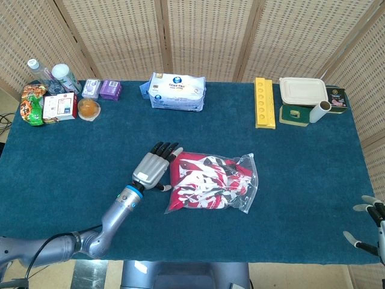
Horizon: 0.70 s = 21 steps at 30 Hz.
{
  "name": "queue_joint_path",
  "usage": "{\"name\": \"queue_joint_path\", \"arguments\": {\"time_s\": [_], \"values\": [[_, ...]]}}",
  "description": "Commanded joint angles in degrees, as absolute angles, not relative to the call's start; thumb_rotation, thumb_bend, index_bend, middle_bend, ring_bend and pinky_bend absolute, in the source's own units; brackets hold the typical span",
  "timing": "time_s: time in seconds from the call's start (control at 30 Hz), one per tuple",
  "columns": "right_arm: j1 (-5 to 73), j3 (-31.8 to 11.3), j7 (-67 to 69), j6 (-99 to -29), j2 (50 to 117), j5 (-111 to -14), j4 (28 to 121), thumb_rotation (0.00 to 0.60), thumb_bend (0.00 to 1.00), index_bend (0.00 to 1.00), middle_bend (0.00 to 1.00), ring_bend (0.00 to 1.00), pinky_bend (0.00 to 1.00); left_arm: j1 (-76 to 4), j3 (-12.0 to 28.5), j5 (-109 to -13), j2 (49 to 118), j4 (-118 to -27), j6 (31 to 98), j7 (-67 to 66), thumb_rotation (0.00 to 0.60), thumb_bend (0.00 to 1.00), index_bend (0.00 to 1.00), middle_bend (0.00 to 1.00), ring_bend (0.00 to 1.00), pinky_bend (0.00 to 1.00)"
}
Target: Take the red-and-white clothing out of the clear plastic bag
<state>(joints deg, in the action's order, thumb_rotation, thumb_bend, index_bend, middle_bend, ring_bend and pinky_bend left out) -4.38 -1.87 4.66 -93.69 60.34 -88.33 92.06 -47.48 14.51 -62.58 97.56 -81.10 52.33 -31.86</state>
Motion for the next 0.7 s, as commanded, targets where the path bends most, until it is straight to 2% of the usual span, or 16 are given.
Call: {"name": "queue_joint_path", "arguments": {"time_s": [0.03,0.17,0.3,0.5,0.7], "values": [[-4.7,-1.8,3.6,-94.1,60.3,-88.5,93.1,0.540,0.08,0.37,0.25,0.26,0.24,-51.1,17.2,-60.7,98.8,-76.2,48.3,-28.5,0.600,0.00,0.00,0.00,0.00,0.05],[-5.4,-1.9,3.1,-94.9,60.3,-87.9,93.7,0.543,0.08,0.37,0.25,0.26,0.24,-50.4,17.5,-58.8,93.8,-82.6,44.9,-23.9,0.600,0.00,0.00,0.00,0.00,0.05],[-5.5,-1.9,3.2,-94.5,60.3,-87.4,93.6,0.546,0.08,0.37,0.25,0.26,0.24,-49.1,16.3,-59.8,89.6,-88.6,44.7,-21.1,0.600,0.00,0.00,0.00,0.00,0.05],[-5.6,-1.9,3.7,-94.5,60.4,-87.7,93.3,0.541,0.08,0.37,0.25,0.26,0.24,-48.7,14.8,-62.0,87.5,-94.0,45.1,-19.1,0.600,0.00,0.00,0.00,0.00,0.05],[-6.0,-2.0,4.8,-94.7,60.4,-87.3,92.4,0.542,0.08,0.37,0.24,0.26,0.24,-49.7,12.4,-62.9,88.2,-96.3,45.1,-20.9,0.600,0.00,0.00,0.00,0.00,0.05]]}}
